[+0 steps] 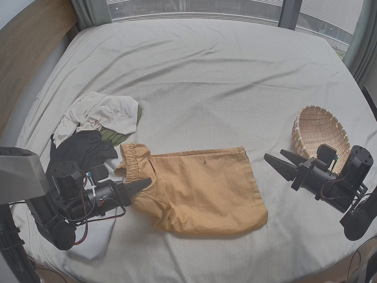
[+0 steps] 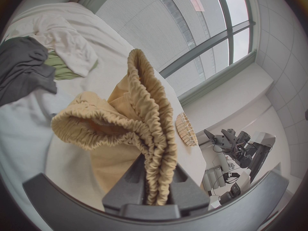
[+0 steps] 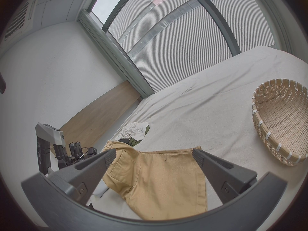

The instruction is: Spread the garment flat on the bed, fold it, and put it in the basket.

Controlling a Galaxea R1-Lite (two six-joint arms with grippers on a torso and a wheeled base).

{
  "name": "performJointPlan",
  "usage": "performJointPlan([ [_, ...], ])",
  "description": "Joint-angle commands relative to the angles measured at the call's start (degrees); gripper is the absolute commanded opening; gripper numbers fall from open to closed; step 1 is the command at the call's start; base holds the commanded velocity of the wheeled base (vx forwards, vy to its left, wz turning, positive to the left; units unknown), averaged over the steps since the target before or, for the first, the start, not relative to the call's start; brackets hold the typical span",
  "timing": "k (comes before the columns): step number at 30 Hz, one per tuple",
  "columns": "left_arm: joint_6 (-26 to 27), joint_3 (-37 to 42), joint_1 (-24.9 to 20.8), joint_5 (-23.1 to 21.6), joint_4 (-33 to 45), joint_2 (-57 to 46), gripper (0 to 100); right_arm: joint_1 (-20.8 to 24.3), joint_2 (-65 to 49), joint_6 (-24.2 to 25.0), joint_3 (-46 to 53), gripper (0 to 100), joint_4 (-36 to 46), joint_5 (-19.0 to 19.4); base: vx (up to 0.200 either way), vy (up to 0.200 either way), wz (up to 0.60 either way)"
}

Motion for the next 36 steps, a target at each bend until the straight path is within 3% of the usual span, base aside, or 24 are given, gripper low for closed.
performJointPlan([
  [1,-1.4,-3.6,-4.0,0.3,0.0,1.5,0,-0.1,-0.8,0.0,-0.3,100,0.0,0.0,0.0,0.0,0.0],
  [25,-2.6,-17.1,-15.5,2.3,0.2,11.3,0,-0.4,-3.7,0.1,-1.4,100,0.0,-0.1,0.0,0.0,0.0],
  [36,-4.0,-27.4,-19.9,4.2,3.4,17.8,0,-0.4,-3.7,0.1,-1.5,100,0.0,0.0,0.0,0.0,0.0],
])
